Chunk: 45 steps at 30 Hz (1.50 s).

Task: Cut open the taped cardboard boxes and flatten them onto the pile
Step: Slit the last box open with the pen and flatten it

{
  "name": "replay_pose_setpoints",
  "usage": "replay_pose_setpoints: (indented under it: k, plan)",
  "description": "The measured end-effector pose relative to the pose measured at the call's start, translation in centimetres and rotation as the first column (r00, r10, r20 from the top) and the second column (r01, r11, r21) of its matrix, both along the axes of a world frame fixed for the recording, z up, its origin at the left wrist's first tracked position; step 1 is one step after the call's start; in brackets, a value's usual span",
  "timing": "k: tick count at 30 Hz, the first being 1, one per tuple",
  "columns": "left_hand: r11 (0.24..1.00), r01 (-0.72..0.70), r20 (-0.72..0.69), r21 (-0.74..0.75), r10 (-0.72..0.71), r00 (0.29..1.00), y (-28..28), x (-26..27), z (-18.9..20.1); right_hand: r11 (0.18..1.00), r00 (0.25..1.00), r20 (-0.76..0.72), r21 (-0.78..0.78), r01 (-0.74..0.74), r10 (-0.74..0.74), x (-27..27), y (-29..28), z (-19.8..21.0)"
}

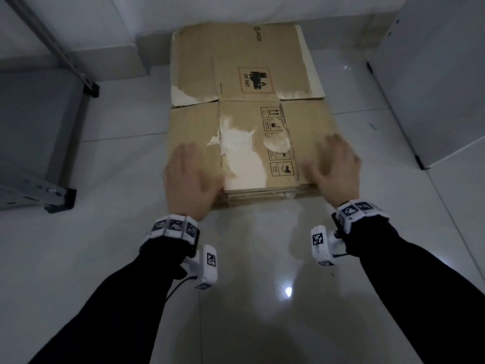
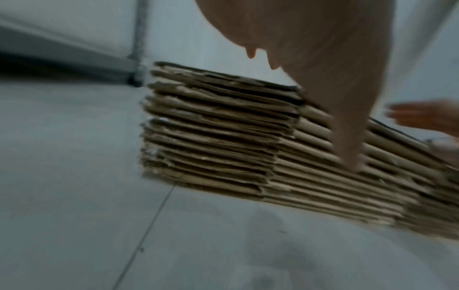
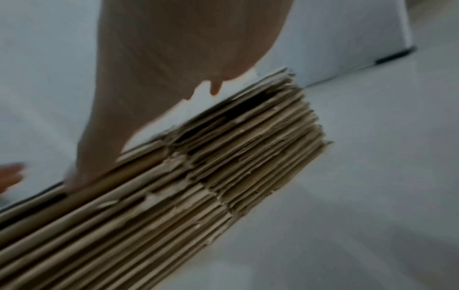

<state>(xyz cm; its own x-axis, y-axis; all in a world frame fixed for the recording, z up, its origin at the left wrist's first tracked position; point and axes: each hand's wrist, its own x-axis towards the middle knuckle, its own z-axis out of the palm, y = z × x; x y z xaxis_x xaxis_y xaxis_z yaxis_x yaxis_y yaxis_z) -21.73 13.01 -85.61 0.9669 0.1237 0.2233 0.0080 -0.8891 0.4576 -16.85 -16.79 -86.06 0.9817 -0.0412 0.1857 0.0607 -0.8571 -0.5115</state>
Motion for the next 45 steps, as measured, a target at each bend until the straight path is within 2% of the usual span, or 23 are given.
replay_pose_setpoints:
  k: [2, 4, 7, 11, 16, 19, 21, 22, 23, 24, 25, 26, 27, 28, 30, 32, 35, 36, 39, 41, 43, 44, 45]
  plan:
    - [0.902, 0.312, -0.195, 0.298, -0.263, 0.945, -1.9, -0.4, 0.2, 0.937, 0.943, -0.139, -0.140, -0.320, 0.301, -0.6, 1.2, 0.4]
    - [0.830, 0.373, -0.297, 0.415, -0.264, 0.918, -2.6, -0.2, -0.2, 0.836, 0.875, -0.258, -0.278, -0.473, 0.410, -0.6, 2.0, 0.4]
    - [0.810, 0.319, -0.306, 0.492, -0.183, 0.934, -2.0, 0.8, -0.6, 0.809, 0.872, -0.318, -0.350, -0.472, 0.371, 0.2, 2.2, 0.2]
    - [0.784, 0.321, -0.287, 0.531, -0.190, 0.939, -2.0, 1.3, -1.2, 0.807, 0.868, -0.368, -0.364, -0.465, 0.334, 0.5, 2.3, -0.4]
    - [0.835, 0.292, -0.261, 0.466, -0.186, 0.947, -2.6, 0.3, -1.9, 0.813, 0.878, -0.335, -0.364, -0.456, 0.342, -0.1, 2.0, -1.9]
    - [0.880, 0.350, -0.291, 0.321, -0.260, 0.921, -0.8, 1.0, -0.5, 0.822, 0.806, -0.425, -0.208, -0.531, 0.412, 1.0, 1.4, 0.1]
    - [0.989, 0.142, -0.157, 0.048, -0.133, 0.979, 1.4, 1.2, 0.4, 0.931, 0.870, -0.340, 0.059, -0.360, 0.358, 2.1, 0.2, 2.3]
    - [0.986, -0.080, -0.091, -0.147, 0.067, 0.994, 2.5, 1.1, 0.3, 0.964, 0.939, -0.267, 0.209, -0.163, 0.216, 2.6, -0.7, 3.0]
    - [0.867, -0.337, -0.126, -0.368, 0.313, 0.941, 3.5, 0.8, 0.1, 0.939, 0.974, -0.226, 0.337, 0.062, 0.017, 2.9, -1.7, 3.1]
    - [0.618, -0.540, -0.294, -0.571, 0.460, 0.838, 4.4, 0.3, 0.0, 0.859, 0.951, -0.259, 0.434, 0.271, -0.170, 2.9, -2.8, 2.5]
    - [0.309, -0.639, -0.512, -0.704, 0.403, 0.758, 4.6, -0.3, 0.0, 0.744, 0.896, -0.361, 0.517, 0.424, -0.260, 2.7, -3.8, 1.9]
    - [0.070, -0.662, -0.638, -0.746, 0.209, 0.741, 4.7, -0.8, -0.3, 0.614, 0.832, -0.499, 0.584, 0.530, -0.243, 2.4, -4.4, 1.1]
    - [-0.056, -0.658, -0.660, -0.751, 0.038, 0.750, 4.3, -1.1, -0.2, 0.484, 0.762, -0.624, 0.619, 0.618, -0.174, 1.9, -4.5, 0.1]
    - [-0.056, -0.638, -0.637, -0.768, -0.030, 0.770, 4.2, -1.0, -0.6, 0.445, 0.714, -0.690, 0.607, 0.659, -0.116, 1.5, -4.5, -0.9]
    - [0.073, -0.601, -0.600, -0.796, 0.040, 0.799, 4.0, -0.4, -1.8, 0.523, 0.686, -0.719, 0.544, 0.656, -0.112, 1.0, -4.2, -2.0]
    - [0.070, -0.576, -0.576, -0.815, 0.018, 0.817, 4.2, 0.3, -3.0, 0.576, 0.716, -0.686, 0.536, 0.618, -0.130, 0.9, -4.4, -2.4]
    - [0.119, -0.613, -0.615, -0.781, 0.024, 0.788, 5.8, 0.9, -5.2, 0.558, 0.708, -0.706, 0.582, 0.592, -0.015, -0.1, -3.7, -0.6]
    - [0.149, -0.640, -0.641, -0.754, 0.049, 0.766, 6.4, 1.1, -5.9, 0.590, 0.708, -0.706, 0.578, 0.563, 0.016, -0.1, -3.9, -0.5]
    - [0.318, -0.653, -0.670, -0.687, 0.069, 0.739, 7.4, 1.4, -7.5, 0.671, 0.694, -0.717, 0.546, 0.502, 0.064, -0.2, -3.8, -0.2]
    - [0.405, -0.632, -0.642, -0.661, 0.132, 0.755, 5.9, 0.5, -5.0, 0.719, 0.726, -0.686, 0.525, 0.454, 0.042, -0.4, -3.8, -0.1]
    - [0.599, -0.553, -0.483, -0.579, 0.294, 0.825, 4.7, -0.2, -2.7, 0.810, 0.849, -0.523, 0.465, 0.358, -0.075, -0.6, -3.8, -0.2]
    - [0.737, -0.488, -0.334, -0.468, 0.363, 0.870, 3.9, -0.5, -1.6, 0.871, 0.913, -0.397, 0.412, 0.267, -0.092, -0.8, -3.6, 0.0]
    - [0.883, -0.368, -0.155, -0.292, 0.337, 0.929, 3.0, -0.7, -0.3, 0.932, 0.959, -0.270, 0.316, 0.177, -0.090, -0.9, -3.5, 0.5]
